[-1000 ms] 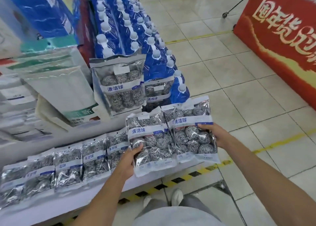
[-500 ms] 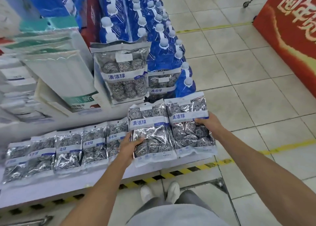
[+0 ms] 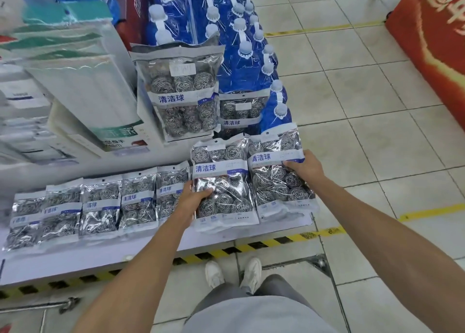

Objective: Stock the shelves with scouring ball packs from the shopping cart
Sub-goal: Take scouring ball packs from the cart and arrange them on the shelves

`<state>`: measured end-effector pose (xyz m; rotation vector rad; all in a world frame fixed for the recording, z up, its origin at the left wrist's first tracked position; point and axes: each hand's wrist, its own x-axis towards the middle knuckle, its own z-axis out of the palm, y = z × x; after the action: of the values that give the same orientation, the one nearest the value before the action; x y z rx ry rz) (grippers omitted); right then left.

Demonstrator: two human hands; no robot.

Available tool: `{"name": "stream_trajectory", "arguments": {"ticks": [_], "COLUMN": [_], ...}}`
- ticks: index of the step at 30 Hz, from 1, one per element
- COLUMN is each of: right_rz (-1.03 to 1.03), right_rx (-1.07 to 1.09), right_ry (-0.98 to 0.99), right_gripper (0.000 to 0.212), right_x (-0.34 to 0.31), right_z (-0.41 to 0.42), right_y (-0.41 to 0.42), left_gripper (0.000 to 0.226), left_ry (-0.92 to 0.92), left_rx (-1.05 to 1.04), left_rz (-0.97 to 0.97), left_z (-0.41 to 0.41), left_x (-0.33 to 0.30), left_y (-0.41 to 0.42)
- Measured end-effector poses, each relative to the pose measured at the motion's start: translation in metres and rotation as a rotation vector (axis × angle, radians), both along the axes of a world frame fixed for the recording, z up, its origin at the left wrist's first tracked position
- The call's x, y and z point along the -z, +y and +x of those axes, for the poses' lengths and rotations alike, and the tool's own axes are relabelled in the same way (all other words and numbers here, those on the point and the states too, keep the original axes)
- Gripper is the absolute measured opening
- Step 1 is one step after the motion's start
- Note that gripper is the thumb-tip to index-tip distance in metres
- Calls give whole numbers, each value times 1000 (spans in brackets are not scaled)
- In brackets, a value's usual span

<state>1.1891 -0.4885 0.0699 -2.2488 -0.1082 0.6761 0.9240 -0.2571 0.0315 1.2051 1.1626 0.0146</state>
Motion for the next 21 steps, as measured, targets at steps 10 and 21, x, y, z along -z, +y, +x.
{"name": "stream_trajectory", "arguments": {"ticks": [10, 21], "right_rz": [6, -418], "right_rx": [30, -467], "right_ry": [12, -523], "right_gripper": [59, 52], "right_x": [0, -15], "right_z": [-2, -38], "right_y": [2, -18], "left_gripper": [85, 67], "left_ry": [44, 169], "left_rx": [23, 212], "left_rz": [64, 355], "left_z": [8, -27], "left_x": [0, -25], "left_y": [-5, -4]}}
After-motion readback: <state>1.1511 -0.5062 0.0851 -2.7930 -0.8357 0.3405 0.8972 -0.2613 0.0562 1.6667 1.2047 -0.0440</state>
